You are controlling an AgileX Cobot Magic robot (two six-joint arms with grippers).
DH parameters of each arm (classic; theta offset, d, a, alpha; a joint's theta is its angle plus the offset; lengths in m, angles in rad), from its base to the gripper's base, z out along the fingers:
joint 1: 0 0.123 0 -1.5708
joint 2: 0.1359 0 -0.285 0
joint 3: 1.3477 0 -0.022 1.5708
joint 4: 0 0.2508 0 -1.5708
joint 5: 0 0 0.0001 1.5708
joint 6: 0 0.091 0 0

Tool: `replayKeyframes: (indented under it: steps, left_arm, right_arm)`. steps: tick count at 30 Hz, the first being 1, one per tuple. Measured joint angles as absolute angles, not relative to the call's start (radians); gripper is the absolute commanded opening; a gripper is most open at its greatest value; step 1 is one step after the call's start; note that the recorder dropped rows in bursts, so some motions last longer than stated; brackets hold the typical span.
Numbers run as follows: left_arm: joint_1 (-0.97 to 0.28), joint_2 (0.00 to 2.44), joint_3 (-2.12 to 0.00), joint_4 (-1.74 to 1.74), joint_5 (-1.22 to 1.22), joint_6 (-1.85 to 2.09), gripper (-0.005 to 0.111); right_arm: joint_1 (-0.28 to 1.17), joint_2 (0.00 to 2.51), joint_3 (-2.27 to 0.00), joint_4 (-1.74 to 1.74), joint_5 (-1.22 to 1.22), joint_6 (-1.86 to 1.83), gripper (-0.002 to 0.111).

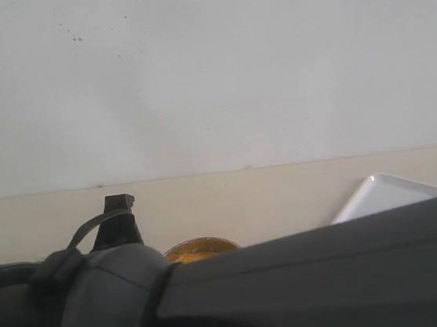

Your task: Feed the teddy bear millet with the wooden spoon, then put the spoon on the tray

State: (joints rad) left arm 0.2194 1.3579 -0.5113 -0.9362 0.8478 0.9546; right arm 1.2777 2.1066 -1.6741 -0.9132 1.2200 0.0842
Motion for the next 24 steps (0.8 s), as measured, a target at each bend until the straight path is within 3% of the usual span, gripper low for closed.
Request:
replayKeyframes:
  steps: [24]
  left_arm:
    - [0.219,1.358,-0.511,-0.936,0.848,0.955,0.006]
  right_arm:
    - [1.305,2.107,-1.572,-1.139,1.216,0.158,0.000]
